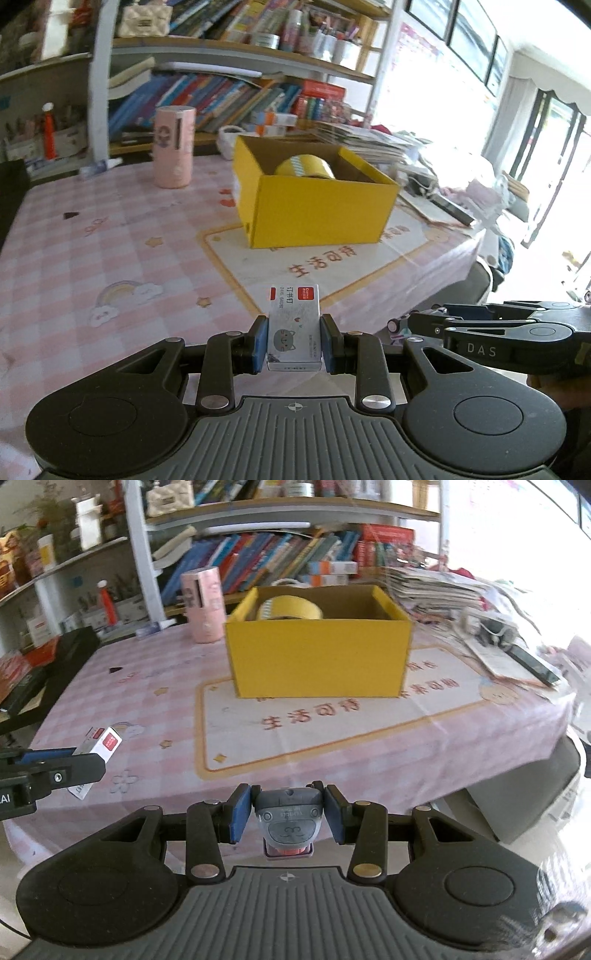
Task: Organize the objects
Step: 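Lift the card box and toy car and carry them toward the yellow box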
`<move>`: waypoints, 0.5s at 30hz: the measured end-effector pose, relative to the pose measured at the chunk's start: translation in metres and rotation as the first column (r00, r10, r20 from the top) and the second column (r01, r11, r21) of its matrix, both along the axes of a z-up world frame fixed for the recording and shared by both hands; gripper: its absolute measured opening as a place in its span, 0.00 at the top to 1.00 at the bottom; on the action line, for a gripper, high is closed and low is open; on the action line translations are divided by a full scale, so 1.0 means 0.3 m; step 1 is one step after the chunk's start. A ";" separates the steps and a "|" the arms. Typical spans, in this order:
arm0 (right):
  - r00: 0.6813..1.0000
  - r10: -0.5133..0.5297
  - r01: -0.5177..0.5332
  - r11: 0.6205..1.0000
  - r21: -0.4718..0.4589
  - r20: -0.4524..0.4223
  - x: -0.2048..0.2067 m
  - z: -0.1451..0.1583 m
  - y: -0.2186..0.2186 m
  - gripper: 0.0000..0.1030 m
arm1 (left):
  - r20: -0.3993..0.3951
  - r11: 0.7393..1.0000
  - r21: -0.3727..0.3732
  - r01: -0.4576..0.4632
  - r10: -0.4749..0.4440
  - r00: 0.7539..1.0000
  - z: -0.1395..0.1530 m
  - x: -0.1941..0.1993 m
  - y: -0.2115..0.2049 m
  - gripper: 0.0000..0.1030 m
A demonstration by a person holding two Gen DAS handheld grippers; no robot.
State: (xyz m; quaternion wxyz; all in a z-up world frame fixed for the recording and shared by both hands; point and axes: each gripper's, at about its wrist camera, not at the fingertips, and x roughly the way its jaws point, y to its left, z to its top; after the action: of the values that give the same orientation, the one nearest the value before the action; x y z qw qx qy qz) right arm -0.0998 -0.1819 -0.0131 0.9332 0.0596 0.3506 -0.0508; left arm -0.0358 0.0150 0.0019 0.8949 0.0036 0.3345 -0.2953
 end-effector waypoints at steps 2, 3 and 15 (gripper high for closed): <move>1.000 -0.021 0.021 1.000 0.000 -0.002 -0.009 -0.002 -0.020 0.61 | -0.001 1.000 0.001 0.019 -0.019 1.000 -0.002 0.008 -0.023 0.73; 1.000 -0.031 0.031 1.000 0.000 -0.004 -0.011 -0.002 -0.032 0.61 | -0.001 1.000 0.002 0.028 -0.028 1.000 -0.003 0.012 -0.036 0.73; 0.996 -0.085 0.085 0.996 0.004 -0.015 0.024 0.001 -0.148 0.61 | 0.011 0.998 0.010 0.060 -0.060 0.998 0.011 0.082 -0.148 0.73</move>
State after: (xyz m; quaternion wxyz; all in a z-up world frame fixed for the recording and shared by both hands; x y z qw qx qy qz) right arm -0.0926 -0.2264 -0.0129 0.9275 0.0765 0.3548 -0.0899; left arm -0.0114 -0.0293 0.0050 0.8874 0.0197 0.3307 -0.3205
